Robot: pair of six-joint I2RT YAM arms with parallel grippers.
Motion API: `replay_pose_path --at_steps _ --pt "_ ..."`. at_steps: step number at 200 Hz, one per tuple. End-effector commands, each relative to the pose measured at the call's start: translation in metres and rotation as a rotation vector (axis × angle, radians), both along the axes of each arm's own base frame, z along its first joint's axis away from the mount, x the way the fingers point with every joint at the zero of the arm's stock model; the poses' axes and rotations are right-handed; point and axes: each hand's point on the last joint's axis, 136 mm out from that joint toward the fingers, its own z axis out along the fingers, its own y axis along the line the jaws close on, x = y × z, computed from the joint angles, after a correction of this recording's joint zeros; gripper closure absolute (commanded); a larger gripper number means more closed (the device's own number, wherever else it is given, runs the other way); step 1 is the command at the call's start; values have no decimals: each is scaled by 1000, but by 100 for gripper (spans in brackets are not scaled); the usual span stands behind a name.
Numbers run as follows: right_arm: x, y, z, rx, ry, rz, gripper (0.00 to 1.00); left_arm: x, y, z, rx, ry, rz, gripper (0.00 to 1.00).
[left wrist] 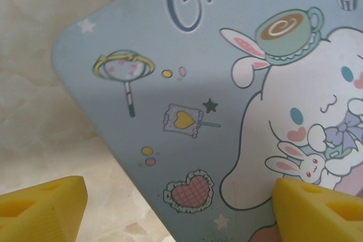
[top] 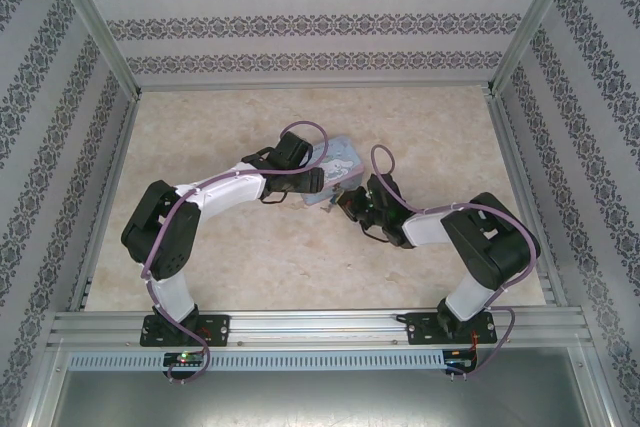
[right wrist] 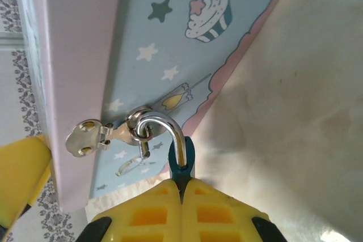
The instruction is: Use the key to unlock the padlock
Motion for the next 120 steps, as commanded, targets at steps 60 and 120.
replay_pose_path --at_steps 60,120 --pt "47 -38 20 -42 -67 -68 100 -46 28 -67 170 224 -16 17" --pt "16 -76 1 -76 -23 -91 100 -43 17 -46 108 194 -40 14"
